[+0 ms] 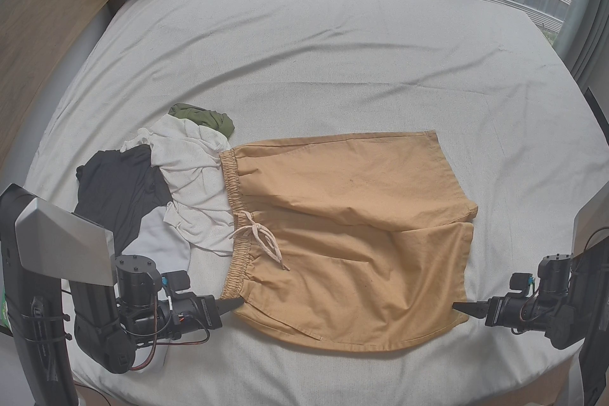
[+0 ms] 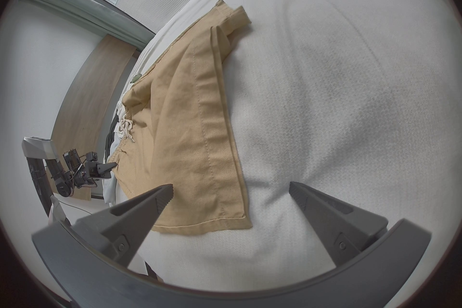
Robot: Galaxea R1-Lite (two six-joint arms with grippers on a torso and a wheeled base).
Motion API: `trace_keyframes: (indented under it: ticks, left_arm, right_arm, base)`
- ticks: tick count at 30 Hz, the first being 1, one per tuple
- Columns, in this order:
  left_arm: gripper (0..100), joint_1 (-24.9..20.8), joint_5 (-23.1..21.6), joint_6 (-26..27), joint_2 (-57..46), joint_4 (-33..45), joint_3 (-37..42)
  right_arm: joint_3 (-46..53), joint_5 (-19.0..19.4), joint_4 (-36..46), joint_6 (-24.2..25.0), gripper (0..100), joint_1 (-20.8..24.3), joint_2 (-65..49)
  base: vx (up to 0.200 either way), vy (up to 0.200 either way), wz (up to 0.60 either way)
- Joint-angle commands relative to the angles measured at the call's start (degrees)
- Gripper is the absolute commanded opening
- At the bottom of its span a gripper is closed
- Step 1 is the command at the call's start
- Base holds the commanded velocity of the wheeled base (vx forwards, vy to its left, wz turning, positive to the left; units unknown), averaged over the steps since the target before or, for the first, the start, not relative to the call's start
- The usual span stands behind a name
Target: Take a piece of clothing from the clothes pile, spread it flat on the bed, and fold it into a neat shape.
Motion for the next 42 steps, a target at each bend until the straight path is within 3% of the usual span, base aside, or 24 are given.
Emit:
trace_keyframes:
  ticks: [1, 12, 13, 42]
  left_arm:
    - [0, 0.04, 0.00, -0.02, -0.05, -0.05, -0.05]
    - [0, -0.04, 0.00, -0.02, -0.14, -0.05, -0.05]
    - [0, -0.04, 0.00, 0.06, -0.14, -0.05, -0.05]
    - [0, -0.04, 0.00, 0.06, 0.04, -0.05, -0.05]
  right_arm:
    - [0.92, 0.16, 0.49, 0.17, 100, 1.33, 1.87]
    - [0.92, 1.04, 0.49, 0.43, 100, 3.62, 2.58]
    - [0.92, 1.12, 0.49, 0.43, 0, 3.53, 2.75]
    - [0.92, 2.27, 0.67, 1.57, 0, 0.80, -2.52]
  base:
    - [0.000, 0.000, 0.00]
    - [0.000, 0.000, 0.00]
    - [0.000, 0.000, 0.00]
    - [0.000, 0.000, 0.00]
